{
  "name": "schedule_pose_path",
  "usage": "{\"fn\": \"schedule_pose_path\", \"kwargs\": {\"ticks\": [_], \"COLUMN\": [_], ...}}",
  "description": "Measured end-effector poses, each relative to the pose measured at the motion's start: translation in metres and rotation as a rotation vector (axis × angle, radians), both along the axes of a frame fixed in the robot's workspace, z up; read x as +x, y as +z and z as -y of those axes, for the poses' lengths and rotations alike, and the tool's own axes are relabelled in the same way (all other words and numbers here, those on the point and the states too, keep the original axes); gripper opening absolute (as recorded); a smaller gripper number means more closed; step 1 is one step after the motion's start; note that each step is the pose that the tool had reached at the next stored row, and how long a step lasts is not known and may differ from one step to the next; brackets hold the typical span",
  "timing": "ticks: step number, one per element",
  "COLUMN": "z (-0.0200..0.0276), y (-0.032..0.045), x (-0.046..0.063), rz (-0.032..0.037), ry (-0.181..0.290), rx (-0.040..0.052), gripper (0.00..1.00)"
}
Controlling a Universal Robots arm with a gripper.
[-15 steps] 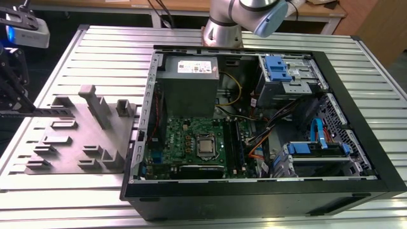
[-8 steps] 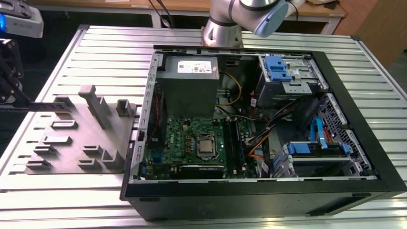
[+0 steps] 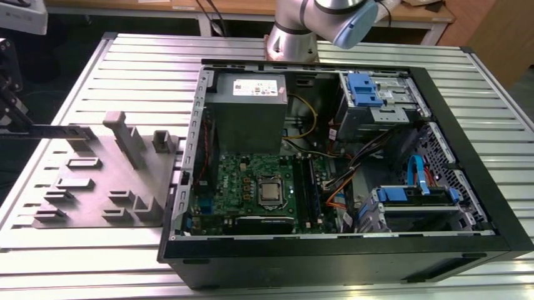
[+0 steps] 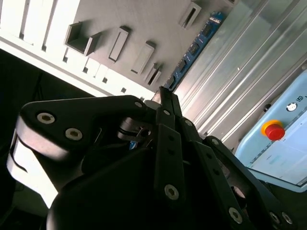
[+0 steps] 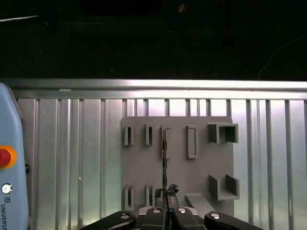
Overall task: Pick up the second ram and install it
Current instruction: 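Pick up the second ram and move it above second insertion slot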
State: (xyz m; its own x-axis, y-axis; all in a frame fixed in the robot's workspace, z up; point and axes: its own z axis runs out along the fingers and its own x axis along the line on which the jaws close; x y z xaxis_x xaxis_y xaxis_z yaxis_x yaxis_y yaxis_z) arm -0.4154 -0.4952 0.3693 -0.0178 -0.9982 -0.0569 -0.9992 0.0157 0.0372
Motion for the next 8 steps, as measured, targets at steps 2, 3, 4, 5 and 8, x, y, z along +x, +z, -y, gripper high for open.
{"fn": "schedule_pose_path", "kwargs": {"ticks": [2, 3, 4, 5, 8], "z": [0.0, 0.0, 0.0, 0.0, 0.0], "y": [0.0039, 0.0058, 0.0079, 0.0098, 0.0149], "x": [0.0, 0.0, 0.0, 0.0, 0.0], "rz": [0.0002, 0.0003, 0.0002, 0.0002, 0.0002], "ry": [0.0, 0.0, 0.0, 0.0, 0.0], "rx": [0.0014, 0.0021, 0.0026, 0.0031, 0.0048], "gripper": [0.09, 0.09, 0.09, 0.09, 0.09]}}
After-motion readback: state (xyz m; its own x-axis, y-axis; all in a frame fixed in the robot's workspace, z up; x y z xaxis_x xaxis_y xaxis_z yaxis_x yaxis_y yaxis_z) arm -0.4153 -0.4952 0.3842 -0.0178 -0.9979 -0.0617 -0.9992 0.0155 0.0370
